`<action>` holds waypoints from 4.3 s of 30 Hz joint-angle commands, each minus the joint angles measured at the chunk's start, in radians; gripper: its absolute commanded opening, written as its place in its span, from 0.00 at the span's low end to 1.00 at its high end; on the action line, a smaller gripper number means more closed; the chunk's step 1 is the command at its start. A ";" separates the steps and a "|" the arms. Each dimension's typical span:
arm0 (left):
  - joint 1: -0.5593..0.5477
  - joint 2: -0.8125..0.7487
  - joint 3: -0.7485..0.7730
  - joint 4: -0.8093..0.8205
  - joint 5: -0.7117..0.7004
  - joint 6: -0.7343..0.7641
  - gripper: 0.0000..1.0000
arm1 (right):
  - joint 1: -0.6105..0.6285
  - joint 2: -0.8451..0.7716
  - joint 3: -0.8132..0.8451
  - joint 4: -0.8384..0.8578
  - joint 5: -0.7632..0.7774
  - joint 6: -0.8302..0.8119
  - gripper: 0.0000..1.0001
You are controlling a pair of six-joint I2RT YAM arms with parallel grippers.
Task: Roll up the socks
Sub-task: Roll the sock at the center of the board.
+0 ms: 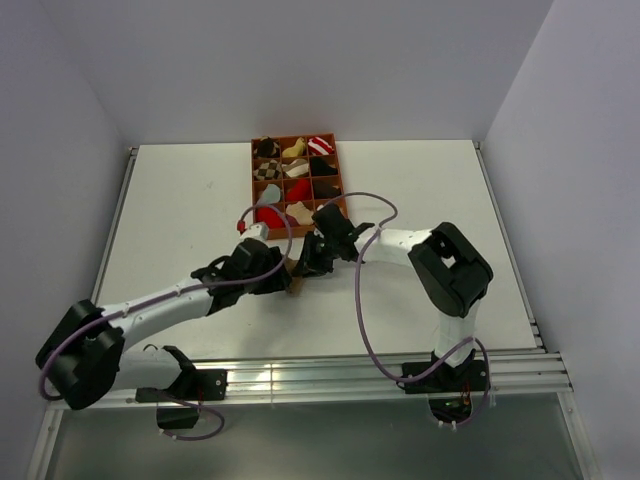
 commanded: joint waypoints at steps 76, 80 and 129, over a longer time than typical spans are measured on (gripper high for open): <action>0.128 0.404 0.211 -0.032 0.512 0.059 0.01 | -0.072 -0.288 -0.311 0.342 0.072 0.100 0.72; 0.185 0.444 0.225 -0.036 0.584 0.055 0.01 | -0.072 -0.257 -0.335 0.394 0.101 0.120 0.69; -0.321 0.224 0.283 -0.142 -0.580 0.141 0.55 | -0.033 0.028 0.070 -0.251 0.058 -0.053 0.00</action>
